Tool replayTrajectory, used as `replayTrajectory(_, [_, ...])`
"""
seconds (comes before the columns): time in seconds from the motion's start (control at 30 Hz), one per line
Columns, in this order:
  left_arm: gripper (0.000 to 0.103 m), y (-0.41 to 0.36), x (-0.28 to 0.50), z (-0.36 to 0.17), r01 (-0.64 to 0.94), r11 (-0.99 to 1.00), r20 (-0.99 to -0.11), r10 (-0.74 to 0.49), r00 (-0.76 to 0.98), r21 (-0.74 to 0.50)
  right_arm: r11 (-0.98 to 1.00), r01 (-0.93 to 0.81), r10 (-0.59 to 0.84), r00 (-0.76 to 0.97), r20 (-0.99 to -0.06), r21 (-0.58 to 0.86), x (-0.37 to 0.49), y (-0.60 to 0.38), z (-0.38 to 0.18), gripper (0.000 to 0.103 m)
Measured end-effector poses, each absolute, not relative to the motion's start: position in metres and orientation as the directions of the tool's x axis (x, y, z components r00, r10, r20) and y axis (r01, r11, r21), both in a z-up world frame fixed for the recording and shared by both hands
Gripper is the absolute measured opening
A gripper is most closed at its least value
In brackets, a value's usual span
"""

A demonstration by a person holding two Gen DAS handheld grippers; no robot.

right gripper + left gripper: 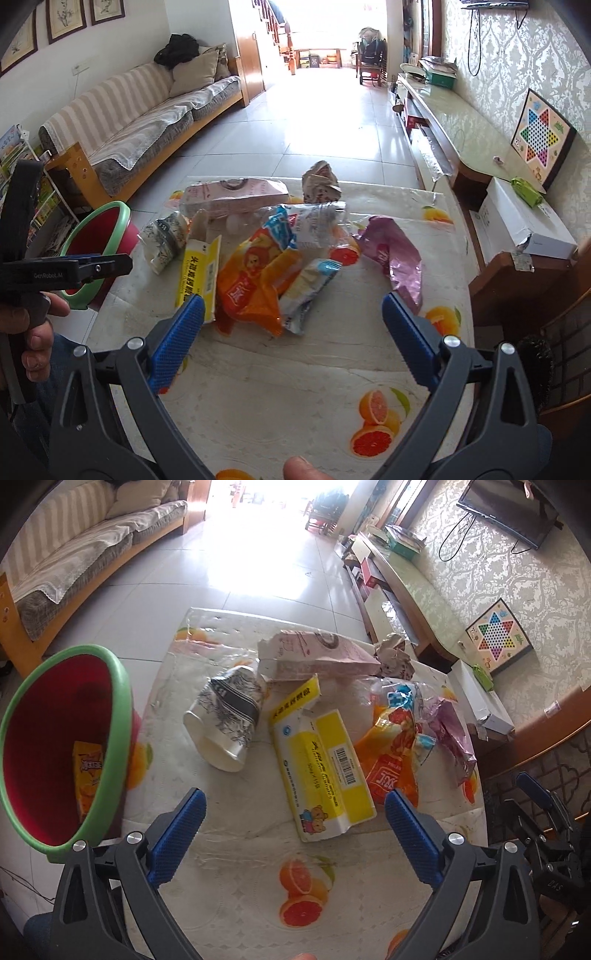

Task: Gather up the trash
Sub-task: 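Move both open tools back over the trash on the table, then grasp the yellow-white granule box with the left tool, then lift the granule box with the left tool while the right grasps the orange chip bag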

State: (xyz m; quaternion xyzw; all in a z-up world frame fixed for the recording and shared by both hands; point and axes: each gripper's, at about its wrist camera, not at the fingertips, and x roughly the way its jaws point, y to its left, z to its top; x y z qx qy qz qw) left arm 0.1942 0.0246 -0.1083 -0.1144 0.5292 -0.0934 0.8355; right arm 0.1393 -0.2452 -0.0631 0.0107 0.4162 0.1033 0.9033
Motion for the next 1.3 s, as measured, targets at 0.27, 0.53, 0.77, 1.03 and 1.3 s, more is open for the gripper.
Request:
replayTrajectory(0.27, [0.092,0.007,0.231,-0.165,-0.075,0.943,-0.901,-0.284,0.329,-0.325,0.980,-0.164,0.194,0.632,-0.750,0.115,0.148,-0.264,-0.077,0.095])
replayTrajectory(0.53, [0.075,-0.012,0.246,-0.192,-0.104,0.945,-0.919,-0.270,0.288,-0.310,0.979,-0.136,0.203,0.615,-0.762,0.151,0.157,-0.275,-0.094,0.095])
replayTrajectory(0.77, [0.044,-0.018,0.250,-0.196,-0.101,0.944,-0.912,-0.272,0.308,-0.315,0.982,-0.107,0.191,0.607,-0.772,0.158,0.162,-0.283,-0.104,0.095])
replayTrajectory(1.03, [0.037,-0.012,0.243,-0.178,-0.053,0.952,-0.898,-0.266,0.349,-0.303,0.976,-0.102,0.216,0.597,-0.772,0.194,0.169,-0.279,-0.108,0.095])
replayTrajectory(1.3, [0.037,0.006,0.225,-0.149,-0.002,0.966,-0.879,-0.235,0.414,-0.259,0.963,-0.143,0.270,0.583,-0.766,0.230,0.185,-0.248,-0.105,0.095])
